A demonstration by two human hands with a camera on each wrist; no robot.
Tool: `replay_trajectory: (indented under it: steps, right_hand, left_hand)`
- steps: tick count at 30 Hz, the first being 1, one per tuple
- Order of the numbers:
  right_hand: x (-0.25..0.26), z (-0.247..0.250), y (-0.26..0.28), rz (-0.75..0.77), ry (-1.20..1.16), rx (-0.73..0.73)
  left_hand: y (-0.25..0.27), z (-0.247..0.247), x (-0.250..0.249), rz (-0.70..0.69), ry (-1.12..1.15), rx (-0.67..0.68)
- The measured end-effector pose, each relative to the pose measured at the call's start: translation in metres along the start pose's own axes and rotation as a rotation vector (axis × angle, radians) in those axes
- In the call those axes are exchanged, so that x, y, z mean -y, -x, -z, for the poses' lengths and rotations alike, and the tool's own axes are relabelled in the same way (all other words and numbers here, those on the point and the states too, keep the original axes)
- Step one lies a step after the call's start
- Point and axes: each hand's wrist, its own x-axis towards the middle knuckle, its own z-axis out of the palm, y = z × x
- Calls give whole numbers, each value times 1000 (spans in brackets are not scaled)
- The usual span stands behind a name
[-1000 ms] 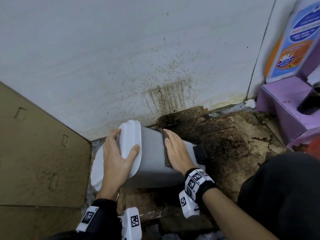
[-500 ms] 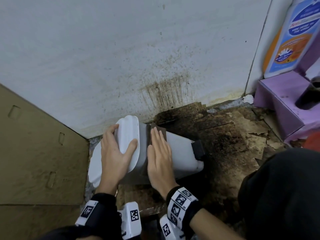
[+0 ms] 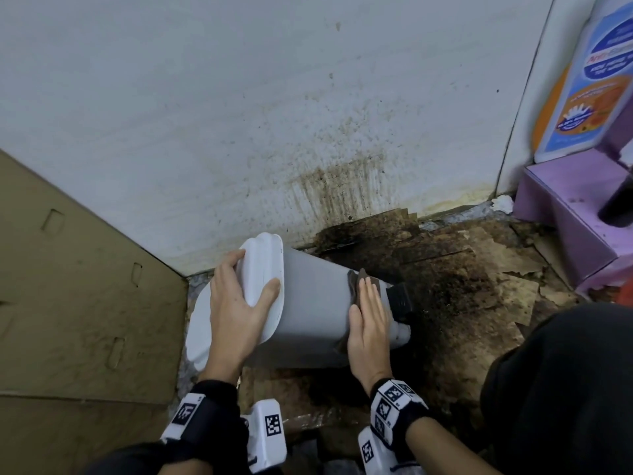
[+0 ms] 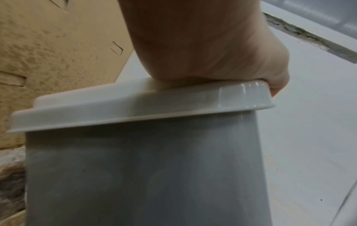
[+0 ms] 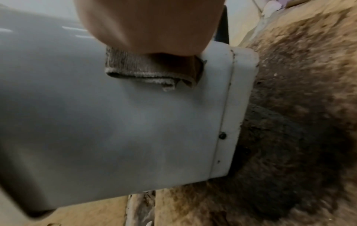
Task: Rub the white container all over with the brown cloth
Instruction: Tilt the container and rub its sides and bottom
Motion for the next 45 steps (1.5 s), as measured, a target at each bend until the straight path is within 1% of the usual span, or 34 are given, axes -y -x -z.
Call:
replay_trajectory:
  steps: [4,8,10,14,17,20,23,25,29,32,35,37,39,41,45]
  right_hand:
    - [27,-8,2,18,18,54]
    - [60,-16,4,102,14,100]
    - [70,-16,2,118,0,122]
    - [76,-8,-6,-8,-152,151]
    - [79,5,-13,-77,-243,97]
    - [87,19,-23,-183,-353,44]
    - [105,41,-35,-291,-579,80]
    - [116,56,-41,-294,-615,124]
    - [134,72,-48,-262,-588,213]
    - [136,79,-45,-193,-417,275]
    - [131,87,-42,-114,-286,286]
    - [126,91,-44,-87,-224,277]
    - [121,95,-47,-76,-174,260]
    - [117,102,-50,-80,-146,233]
    - [108,121,-55,-124,-105,205]
  left_hand:
    - [1,2,0,-5,6,-4]
    - [3,0,-6,-19,-24,13]
    - [4,-1,-8,-9,-36,25]
    - [3,-3,-13,4,-55,42]
    - [4,-9,-22,-7,-95,68]
    - [4,-17,-30,-23,-140,79]
    - [5,-25,-37,-40,-174,89]
    - [8,-29,-43,-35,-159,94]
    - [18,-40,-62,-52,-57,164]
    - [25,-48,-72,-65,15,224]
    - [28,-50,-80,-10,227,254]
    - [29,-47,-81,1,331,234]
    - [27,-44,-76,-5,299,184]
    - [24,-40,-66,21,214,140]
    - [19,-28,-25,141,-86,26]
